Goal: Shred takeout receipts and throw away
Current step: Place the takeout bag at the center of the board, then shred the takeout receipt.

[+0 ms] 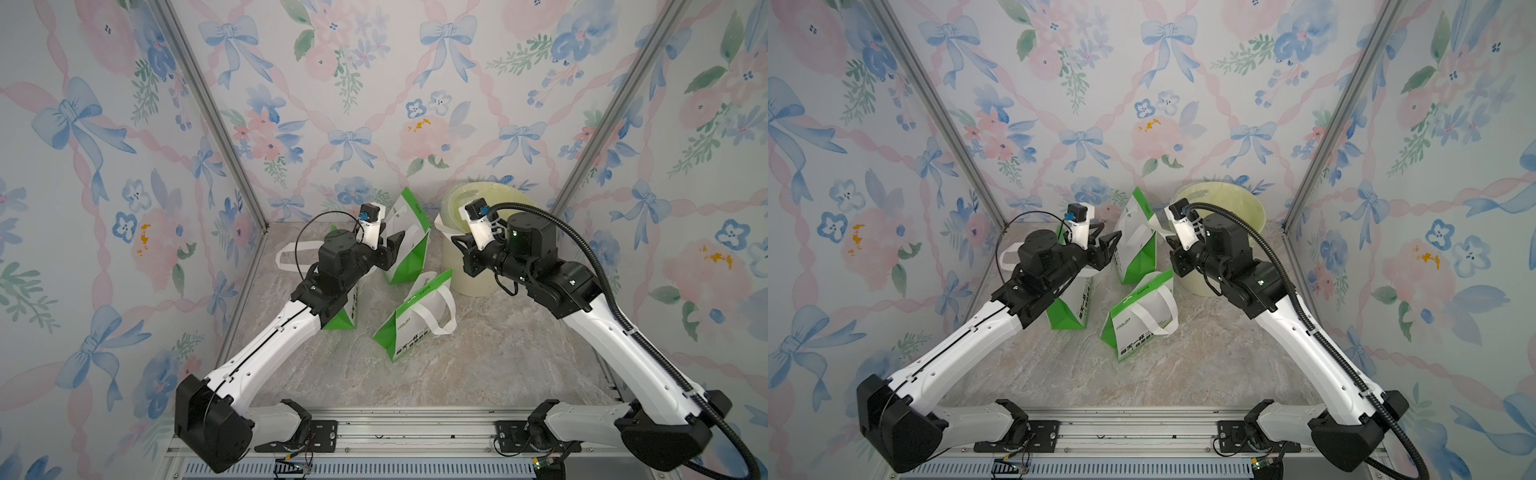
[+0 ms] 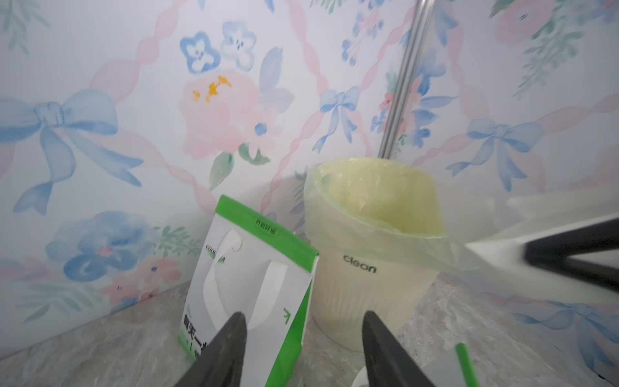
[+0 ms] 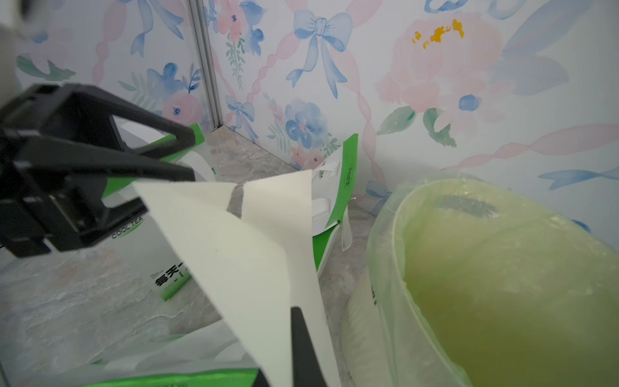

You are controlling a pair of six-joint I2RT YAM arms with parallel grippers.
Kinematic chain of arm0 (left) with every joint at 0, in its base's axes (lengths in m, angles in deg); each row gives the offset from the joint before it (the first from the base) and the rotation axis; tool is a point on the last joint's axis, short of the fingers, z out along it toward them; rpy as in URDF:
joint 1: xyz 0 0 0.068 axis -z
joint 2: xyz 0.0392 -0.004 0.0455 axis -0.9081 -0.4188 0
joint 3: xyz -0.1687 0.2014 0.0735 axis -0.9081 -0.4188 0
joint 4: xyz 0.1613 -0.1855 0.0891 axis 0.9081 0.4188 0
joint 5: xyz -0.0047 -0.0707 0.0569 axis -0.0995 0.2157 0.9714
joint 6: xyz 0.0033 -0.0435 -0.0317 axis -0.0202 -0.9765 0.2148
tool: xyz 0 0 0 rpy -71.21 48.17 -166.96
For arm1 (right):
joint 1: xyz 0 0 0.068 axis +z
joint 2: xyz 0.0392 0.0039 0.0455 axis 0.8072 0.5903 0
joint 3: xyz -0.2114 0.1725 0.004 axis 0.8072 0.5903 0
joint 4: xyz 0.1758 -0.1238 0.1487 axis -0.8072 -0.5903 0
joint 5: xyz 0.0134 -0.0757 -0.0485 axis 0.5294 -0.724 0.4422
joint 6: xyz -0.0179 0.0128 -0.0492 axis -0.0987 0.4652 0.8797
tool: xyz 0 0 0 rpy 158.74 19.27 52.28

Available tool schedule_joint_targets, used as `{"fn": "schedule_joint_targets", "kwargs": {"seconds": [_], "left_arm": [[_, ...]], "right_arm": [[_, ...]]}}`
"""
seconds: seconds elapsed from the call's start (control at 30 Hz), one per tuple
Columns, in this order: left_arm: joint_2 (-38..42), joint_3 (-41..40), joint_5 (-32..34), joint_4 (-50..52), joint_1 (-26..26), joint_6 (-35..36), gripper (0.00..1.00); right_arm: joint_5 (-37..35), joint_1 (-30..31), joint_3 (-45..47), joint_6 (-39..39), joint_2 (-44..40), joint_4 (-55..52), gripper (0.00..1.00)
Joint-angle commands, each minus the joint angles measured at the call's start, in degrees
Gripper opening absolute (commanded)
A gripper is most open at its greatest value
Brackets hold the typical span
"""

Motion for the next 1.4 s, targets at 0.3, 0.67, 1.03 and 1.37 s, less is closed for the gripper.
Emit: {"fn": "schedule_joint_targets", "kwargs": {"seconds": [0.3, 0.67, 1.03, 1.37], "left_arm": [[5.3, 0.7, -38.0, -0.5, 4.4, 5.6, 0.80], [0.9, 1.0, -44.4, -0.5, 5.3, 3.9, 0.77], [-2.4, 1.7, -44.9, -0.5, 5.4, 2.2, 0.33], [-2.2, 1.6, -39.9, -0.4, 4.4, -1.4, 0.00]], "right_arm": [[25.8, -0.4, -0.8, -11.6, -3.9, -17.2, 0.00], [30.3, 1.6, -2.3, -8.5, -1.6, -20.1, 0.00], [30.7, 2.0, -5.5, -6.6, 1.7, -20.4, 0.00], [33.1, 0.2, -3.1, -8.5, -1.9, -18.2, 0.54]]}}
